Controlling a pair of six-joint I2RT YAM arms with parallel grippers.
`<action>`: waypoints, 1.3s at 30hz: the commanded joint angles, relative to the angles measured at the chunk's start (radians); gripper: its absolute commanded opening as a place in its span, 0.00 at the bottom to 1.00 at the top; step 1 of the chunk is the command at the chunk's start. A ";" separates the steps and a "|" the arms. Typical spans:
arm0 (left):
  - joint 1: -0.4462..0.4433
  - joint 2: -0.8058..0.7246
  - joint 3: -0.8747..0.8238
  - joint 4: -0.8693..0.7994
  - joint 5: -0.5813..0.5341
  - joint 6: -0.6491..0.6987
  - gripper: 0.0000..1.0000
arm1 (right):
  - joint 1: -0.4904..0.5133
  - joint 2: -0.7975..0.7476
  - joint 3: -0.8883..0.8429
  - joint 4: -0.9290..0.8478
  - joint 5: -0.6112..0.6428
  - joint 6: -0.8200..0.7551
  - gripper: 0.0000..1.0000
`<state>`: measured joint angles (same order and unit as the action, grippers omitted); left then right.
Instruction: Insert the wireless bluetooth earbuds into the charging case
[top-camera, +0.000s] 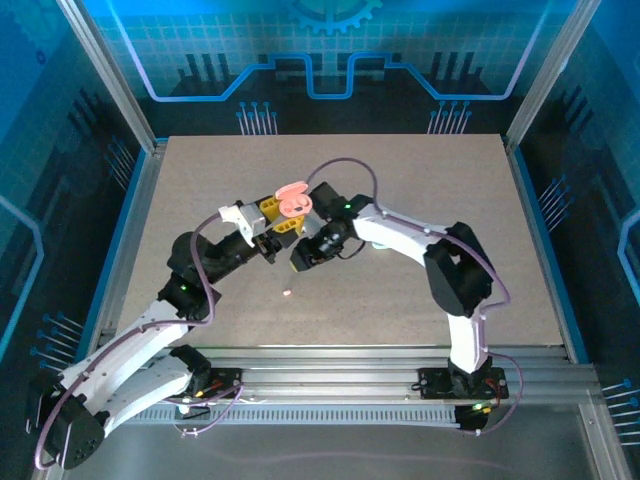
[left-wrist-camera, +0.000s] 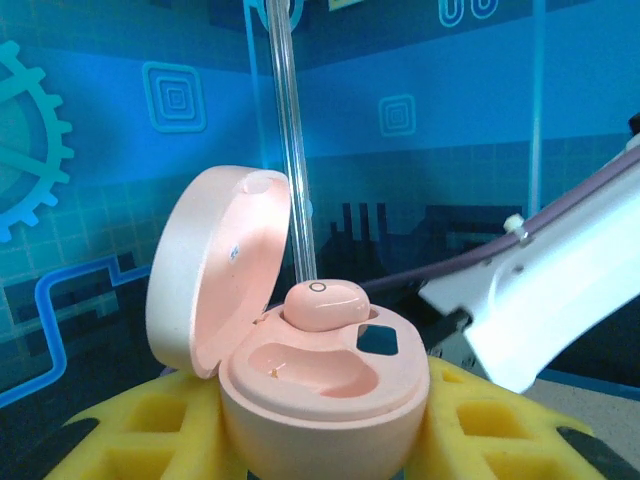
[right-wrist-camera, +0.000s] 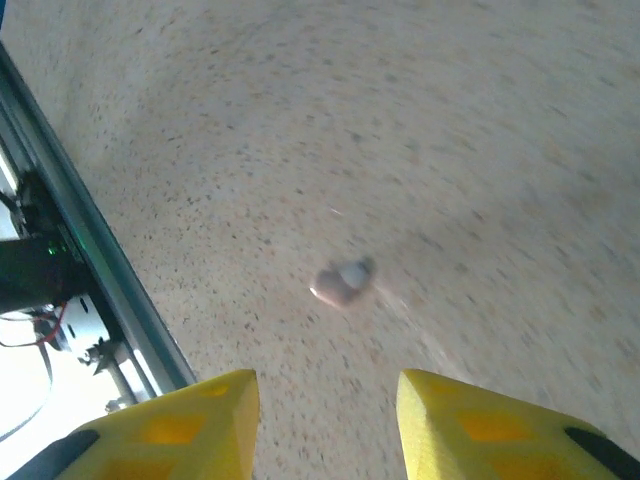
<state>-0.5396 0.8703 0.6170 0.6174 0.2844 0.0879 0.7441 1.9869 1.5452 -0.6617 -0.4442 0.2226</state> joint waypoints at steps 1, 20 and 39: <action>-0.005 -0.028 0.052 -0.020 0.008 0.002 0.30 | 0.032 0.078 0.098 -0.078 0.002 -0.166 0.43; -0.007 -0.028 0.064 -0.059 0.019 0.000 0.30 | 0.152 0.456 0.530 -0.377 0.053 -0.256 0.44; -0.010 -0.005 0.066 -0.041 0.024 -0.019 0.31 | 0.158 0.379 0.443 -0.423 0.196 -0.294 0.41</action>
<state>-0.5400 0.8669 0.6537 0.5468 0.2897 0.0799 0.8921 2.3955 2.0006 -1.0149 -0.3054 -0.0532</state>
